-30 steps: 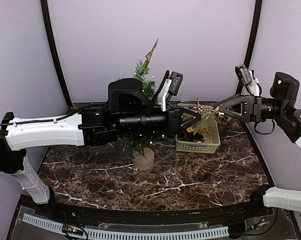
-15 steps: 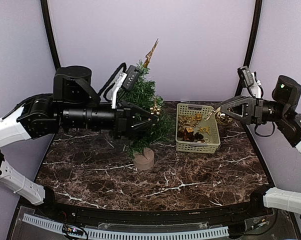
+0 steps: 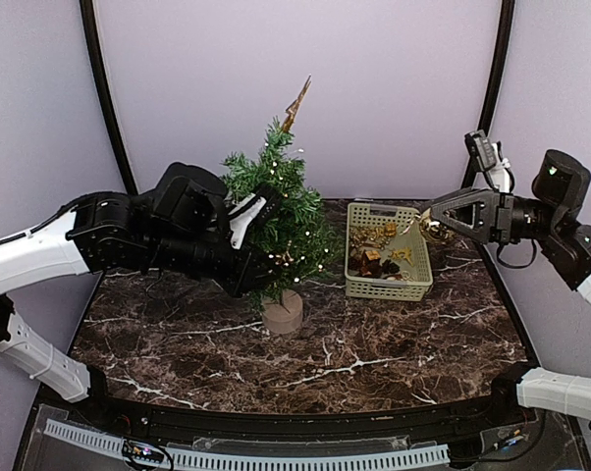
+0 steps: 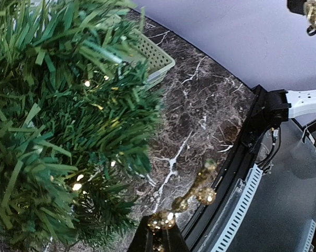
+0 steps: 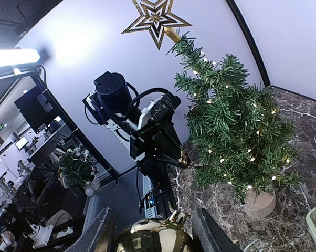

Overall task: Decorate the small christmas tree
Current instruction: Place the ornament pick in the gap of branches.

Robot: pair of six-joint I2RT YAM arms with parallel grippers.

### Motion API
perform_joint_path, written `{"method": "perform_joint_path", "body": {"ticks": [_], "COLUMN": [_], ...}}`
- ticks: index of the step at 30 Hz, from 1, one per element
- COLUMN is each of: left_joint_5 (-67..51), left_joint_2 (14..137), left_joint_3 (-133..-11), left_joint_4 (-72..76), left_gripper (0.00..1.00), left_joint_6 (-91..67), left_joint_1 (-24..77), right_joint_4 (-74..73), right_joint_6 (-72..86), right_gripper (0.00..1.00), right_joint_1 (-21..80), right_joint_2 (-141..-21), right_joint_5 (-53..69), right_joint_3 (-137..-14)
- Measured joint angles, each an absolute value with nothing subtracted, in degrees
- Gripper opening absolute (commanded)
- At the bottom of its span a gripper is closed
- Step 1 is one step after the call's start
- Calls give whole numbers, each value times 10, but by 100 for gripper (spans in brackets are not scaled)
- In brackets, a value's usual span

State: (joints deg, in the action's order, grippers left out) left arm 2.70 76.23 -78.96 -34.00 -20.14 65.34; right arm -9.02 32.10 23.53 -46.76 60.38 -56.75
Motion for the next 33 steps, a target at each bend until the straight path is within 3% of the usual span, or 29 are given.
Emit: {"method": "perform_joint_path", "body": {"ticks": [9,33], "left_joint_5": [81,60], "left_joint_2": [784,802], "left_joint_3": [-789,-760], "left_joint_4": [-349,-294], "left_gripper": [7,12], "left_joint_6": [-222,-291], "left_joint_1": [628,597], "right_joint_4": [-87,-60], "right_joint_6": [322,334], "right_gripper": [38,38], "right_joint_1": [235,235], "right_joint_2": [-468,-467], "right_joint_5": [604,604], "right_joint_3": [-566,-546]}}
